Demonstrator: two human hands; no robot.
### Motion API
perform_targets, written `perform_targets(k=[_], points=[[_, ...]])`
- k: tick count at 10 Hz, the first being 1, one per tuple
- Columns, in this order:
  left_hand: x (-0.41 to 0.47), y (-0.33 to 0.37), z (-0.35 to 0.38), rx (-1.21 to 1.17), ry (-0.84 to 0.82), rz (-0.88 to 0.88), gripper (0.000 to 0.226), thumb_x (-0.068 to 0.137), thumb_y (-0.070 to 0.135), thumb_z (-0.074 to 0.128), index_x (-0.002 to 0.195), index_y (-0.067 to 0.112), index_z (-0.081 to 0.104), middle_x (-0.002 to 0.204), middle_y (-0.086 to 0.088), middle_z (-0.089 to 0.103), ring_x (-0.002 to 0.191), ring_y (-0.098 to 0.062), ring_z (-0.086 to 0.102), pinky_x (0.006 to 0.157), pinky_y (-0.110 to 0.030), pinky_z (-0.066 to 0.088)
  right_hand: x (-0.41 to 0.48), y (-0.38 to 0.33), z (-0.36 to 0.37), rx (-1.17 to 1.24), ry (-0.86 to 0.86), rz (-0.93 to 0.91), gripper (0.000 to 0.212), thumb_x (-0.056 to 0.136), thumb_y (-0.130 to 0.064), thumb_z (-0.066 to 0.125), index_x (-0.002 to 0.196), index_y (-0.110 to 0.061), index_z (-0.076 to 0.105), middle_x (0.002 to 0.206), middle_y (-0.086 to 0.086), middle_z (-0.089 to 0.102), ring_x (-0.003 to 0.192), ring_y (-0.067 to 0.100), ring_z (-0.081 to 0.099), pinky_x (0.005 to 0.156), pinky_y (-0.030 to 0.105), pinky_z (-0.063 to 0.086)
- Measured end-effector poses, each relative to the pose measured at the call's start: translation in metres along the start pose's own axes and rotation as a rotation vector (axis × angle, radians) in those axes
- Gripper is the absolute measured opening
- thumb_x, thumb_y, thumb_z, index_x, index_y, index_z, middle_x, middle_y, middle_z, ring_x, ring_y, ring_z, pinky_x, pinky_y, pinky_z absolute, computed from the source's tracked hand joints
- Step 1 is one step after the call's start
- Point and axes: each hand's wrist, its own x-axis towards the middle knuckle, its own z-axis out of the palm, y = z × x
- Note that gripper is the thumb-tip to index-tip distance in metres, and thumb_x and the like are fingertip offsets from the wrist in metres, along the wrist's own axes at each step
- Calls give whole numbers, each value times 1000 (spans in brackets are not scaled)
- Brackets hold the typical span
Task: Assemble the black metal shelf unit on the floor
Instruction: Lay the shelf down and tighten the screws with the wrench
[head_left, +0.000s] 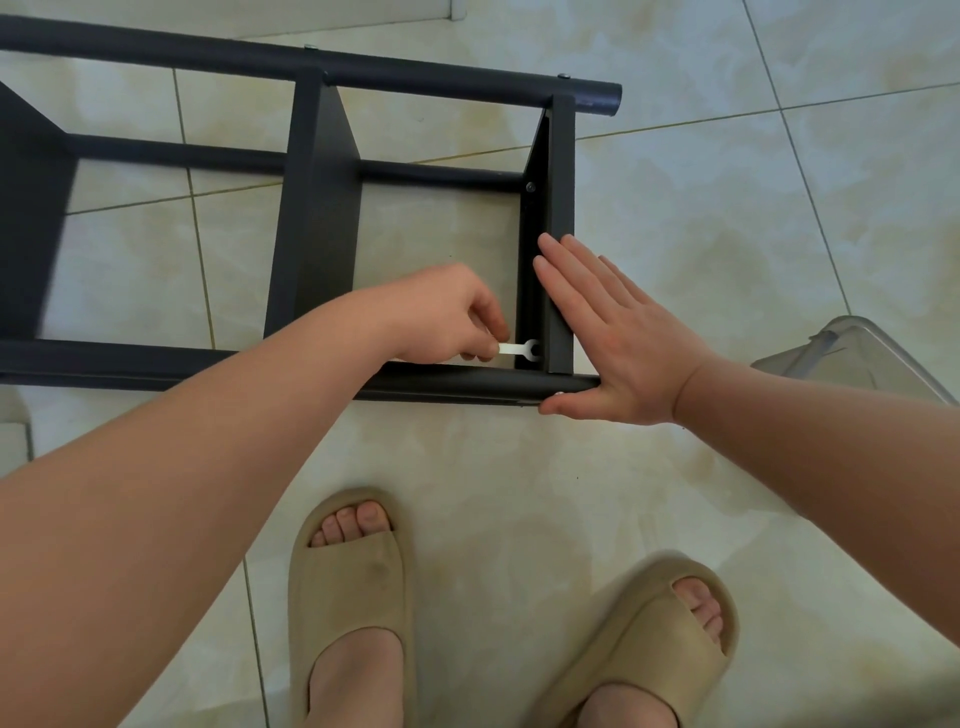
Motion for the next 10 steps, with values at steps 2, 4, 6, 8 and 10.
perform_targets(k=[2,4,6,8,10], points=[[4,9,3,-28,55,66,20,91,20,67,81,37,67,87,10,67,85,-9,63,80,-25,51,0,0,-1,7,-3,1,116,85,-84,39,161,-2,6,169,13,-1,157,29,-2,125,54,17],[7,15,15,-640,18,-230,9,93,10,61,91,14,69,78,-1,73,75,-12,72,73,-28,60,0,0,-1,12,3,2,117,84,-84,39,160,-1,9,169,13,1,157,29,-1,124,54,18],[10,23,19,-722,41,-284,9,98,13,59,95,15,68,68,2,73,72,-13,72,69,-26,60,0,0,0,9,3,5,117,83,-84,39,160,-1,9,169,13,1,157,28,-2,125,52,17],[11,21,21,-747,96,-230,4,93,11,68,95,14,65,70,2,75,75,-11,72,76,-26,60,0,0,0,8,6,0,116,84,-84,39,160,-1,8,169,13,0,157,28,-1,125,53,17],[12,20,20,-834,49,-265,9,92,16,70,99,15,66,77,2,76,74,-9,72,72,-25,60,0,0,1,10,17,-4,116,84,-83,40,160,-1,9,169,14,2,157,29,0,125,53,17]])
